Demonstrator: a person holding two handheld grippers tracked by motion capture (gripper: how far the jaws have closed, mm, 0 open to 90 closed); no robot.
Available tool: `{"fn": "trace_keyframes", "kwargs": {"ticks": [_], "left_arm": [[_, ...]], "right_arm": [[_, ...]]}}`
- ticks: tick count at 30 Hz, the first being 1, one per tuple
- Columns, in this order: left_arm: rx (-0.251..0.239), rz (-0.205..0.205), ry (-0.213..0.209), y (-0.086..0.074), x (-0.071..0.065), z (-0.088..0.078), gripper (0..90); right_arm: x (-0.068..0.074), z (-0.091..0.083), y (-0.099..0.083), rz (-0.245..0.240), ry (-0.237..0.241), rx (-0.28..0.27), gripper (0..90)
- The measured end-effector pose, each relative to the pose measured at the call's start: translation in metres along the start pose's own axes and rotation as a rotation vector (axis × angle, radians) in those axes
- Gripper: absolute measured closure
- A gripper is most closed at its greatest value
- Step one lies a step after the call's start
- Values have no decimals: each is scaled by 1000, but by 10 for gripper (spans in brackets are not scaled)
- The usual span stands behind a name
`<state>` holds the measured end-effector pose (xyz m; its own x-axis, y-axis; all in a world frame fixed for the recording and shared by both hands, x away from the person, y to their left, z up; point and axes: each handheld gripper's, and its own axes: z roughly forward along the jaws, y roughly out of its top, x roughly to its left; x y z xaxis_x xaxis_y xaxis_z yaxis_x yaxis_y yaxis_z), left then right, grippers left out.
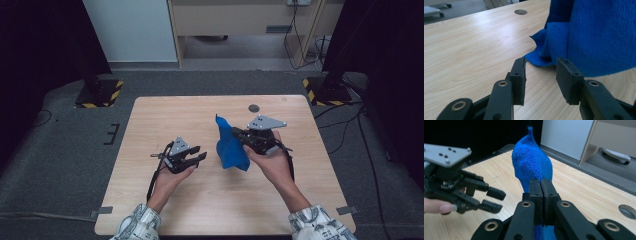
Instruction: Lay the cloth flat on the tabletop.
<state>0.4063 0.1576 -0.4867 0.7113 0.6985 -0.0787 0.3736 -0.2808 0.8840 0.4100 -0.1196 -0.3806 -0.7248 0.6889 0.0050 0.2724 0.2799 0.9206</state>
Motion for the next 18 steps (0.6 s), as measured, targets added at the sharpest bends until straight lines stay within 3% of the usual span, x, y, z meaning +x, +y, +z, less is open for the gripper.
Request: {"fn": "trace_keyframes", "kwargs": {"ticks": [9,13,18], "left_arm": [[1,-12,-32,-1,0,1,581],[18,2,-15,-4,1,4,549],[47,-16,-5,-9,5,10,500]], "right_arm": [[-4,-5,15,-15,-37,-21,885],[-10,-4,13,-10,-58,-16,884],[-14,-3,4,5,-68,-3,883]]}}
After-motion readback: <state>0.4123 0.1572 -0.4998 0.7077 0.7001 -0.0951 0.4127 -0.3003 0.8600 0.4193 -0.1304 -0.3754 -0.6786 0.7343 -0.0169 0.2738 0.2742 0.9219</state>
